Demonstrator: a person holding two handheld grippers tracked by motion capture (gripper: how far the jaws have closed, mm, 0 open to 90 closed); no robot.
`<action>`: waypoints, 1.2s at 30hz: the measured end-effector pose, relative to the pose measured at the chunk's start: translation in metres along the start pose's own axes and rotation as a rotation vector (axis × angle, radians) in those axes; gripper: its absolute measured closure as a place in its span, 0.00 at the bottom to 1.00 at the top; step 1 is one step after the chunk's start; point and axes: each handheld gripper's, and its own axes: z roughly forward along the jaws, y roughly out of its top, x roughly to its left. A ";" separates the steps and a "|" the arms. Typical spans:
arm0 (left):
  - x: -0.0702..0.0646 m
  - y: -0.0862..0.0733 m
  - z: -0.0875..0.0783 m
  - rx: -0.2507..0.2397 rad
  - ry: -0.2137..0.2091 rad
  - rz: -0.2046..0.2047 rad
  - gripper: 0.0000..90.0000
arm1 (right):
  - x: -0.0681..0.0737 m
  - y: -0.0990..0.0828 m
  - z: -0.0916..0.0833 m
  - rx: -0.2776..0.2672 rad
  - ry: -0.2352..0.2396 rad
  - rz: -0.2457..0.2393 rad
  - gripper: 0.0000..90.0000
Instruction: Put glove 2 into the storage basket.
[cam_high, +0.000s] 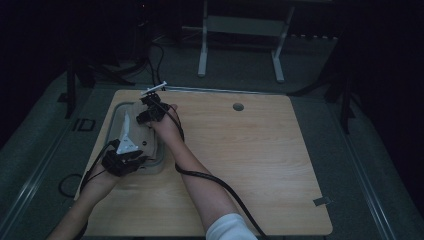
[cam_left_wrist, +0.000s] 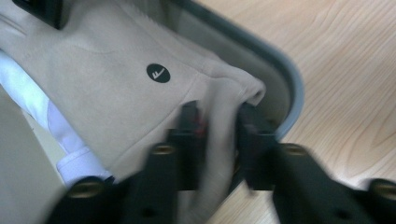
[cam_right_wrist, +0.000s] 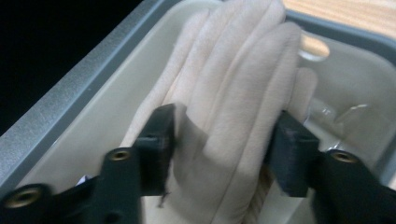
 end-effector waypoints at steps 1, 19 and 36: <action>0.000 0.001 -0.002 -0.005 0.003 0.005 0.63 | -0.001 0.000 -0.003 -0.008 0.003 -0.005 0.38; -0.016 0.009 -0.003 -0.159 -0.037 -0.096 0.16 | -0.015 -0.020 -0.058 -0.050 0.048 -0.159 0.17; -0.047 0.024 0.017 -0.185 -0.112 -0.067 0.16 | -0.054 -0.070 -0.090 -0.053 0.030 -0.139 0.17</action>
